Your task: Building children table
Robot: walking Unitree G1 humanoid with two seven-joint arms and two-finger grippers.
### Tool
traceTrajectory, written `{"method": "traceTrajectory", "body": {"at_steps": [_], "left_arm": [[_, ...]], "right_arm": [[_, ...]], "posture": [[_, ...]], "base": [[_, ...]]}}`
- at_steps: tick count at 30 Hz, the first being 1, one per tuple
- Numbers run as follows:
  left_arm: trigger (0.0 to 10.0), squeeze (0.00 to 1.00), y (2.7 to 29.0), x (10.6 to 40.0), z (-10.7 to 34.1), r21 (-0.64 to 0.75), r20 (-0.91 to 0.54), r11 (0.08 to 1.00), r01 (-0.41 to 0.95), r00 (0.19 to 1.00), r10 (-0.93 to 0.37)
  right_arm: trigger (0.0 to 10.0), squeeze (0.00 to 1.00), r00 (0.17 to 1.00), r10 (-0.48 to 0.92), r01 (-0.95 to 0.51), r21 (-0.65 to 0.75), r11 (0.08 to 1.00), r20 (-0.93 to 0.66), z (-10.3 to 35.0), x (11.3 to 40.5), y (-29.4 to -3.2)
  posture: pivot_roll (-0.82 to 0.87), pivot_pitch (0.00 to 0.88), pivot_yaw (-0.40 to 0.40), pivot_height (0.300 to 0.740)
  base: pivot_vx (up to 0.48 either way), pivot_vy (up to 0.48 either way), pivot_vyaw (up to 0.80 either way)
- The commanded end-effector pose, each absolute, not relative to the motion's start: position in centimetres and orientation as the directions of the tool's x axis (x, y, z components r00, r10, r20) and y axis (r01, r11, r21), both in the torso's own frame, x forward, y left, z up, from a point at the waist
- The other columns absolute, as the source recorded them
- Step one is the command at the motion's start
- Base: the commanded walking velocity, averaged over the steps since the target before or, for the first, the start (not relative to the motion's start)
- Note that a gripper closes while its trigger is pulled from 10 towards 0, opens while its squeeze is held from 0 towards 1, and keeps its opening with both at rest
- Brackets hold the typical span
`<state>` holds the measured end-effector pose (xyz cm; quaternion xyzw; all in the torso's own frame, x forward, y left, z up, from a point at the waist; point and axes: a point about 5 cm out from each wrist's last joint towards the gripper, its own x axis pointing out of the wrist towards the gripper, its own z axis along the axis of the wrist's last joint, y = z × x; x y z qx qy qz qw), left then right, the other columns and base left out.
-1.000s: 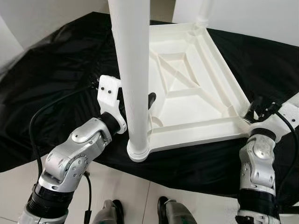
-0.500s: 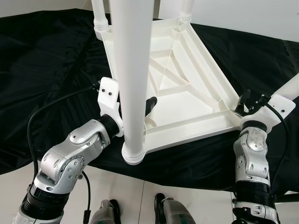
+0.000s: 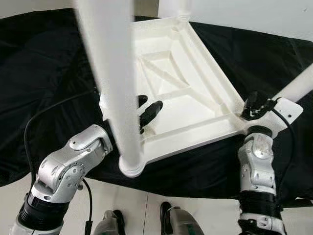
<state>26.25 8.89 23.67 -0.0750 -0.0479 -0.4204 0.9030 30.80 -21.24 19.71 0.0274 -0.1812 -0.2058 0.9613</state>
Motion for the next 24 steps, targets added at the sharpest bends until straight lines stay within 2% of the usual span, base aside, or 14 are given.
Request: {"method": "traceTrajectory", "body": {"at_steps": [1,7,8,12,19,20,24], "left_arm": [[10.0,0.00,7.7,24.8,23.5,-0.072,0.156,0.450,0.890,0.456,-0.876],[10.0,0.00,7.8,24.8,23.6,-0.075,0.160,0.456,0.887,0.462,-0.872],[10.0,0.00,7.8,24.8,23.6,-0.075,0.160,0.456,0.887,0.462,-0.872],[10.0,0.00,7.8,24.8,23.6,-0.077,0.162,0.456,0.887,0.462,-0.872],[10.0,0.00,7.7,25.1,23.7,-0.075,0.163,0.453,0.888,0.459,-0.873],[10.0,0.00,7.7,25.1,23.7,-0.075,0.163,0.453,0.888,0.459,-0.873],[10.0,0.00,7.6,25.3,23.7,-0.067,0.157,0.457,0.887,0.461,-0.873]], "right_arm": [[0.0,0.00,0.921,-0.301,0.284,0.104,0.953,0.246,17.6,30.9,-18.8],[0.0,0.00,0.925,-0.310,0.292,0.108,0.950,0.220,16.9,29.2,-19.2],[10.0,0.00,0.925,-0.310,0.293,0.109,0.950,0.220,16.9,29.2,-19.2],[10.0,0.00,0.924,-0.322,0.308,0.098,0.946,0.207,16.7,29.1,-19.7],[10.0,0.00,0.900,-0.368,0.361,0.073,0.930,0.232,18.3,31.6,-23.9],[10.0,0.00,0.900,-0.368,0.361,0.073,0.930,0.232,18.3,31.6,-23.9],[10.0,0.00,0.932,-0.267,0.262,0.055,0.964,0.243,19.2,33.1,-24.1]], "posture": [[0.08,0.251,-0.029,0.740],[0.08,0.252,-0.030,0.740],[0.08,0.252,-0.030,0.740],[0.08,0.252,-0.030,0.740],[0.07,0.240,-0.010,0.740],[0.07,0.240,-0.010,0.740],[0.07,0.230,-0.003,0.740]], "base": [[0.000,0.000,0.00],[0.000,0.000,0.00],[0.000,0.000,0.00],[0.000,0.000,0.00],[0.000,0.000,0.00],[0.000,0.000,0.00],[0.000,0.000,0.00]]}}
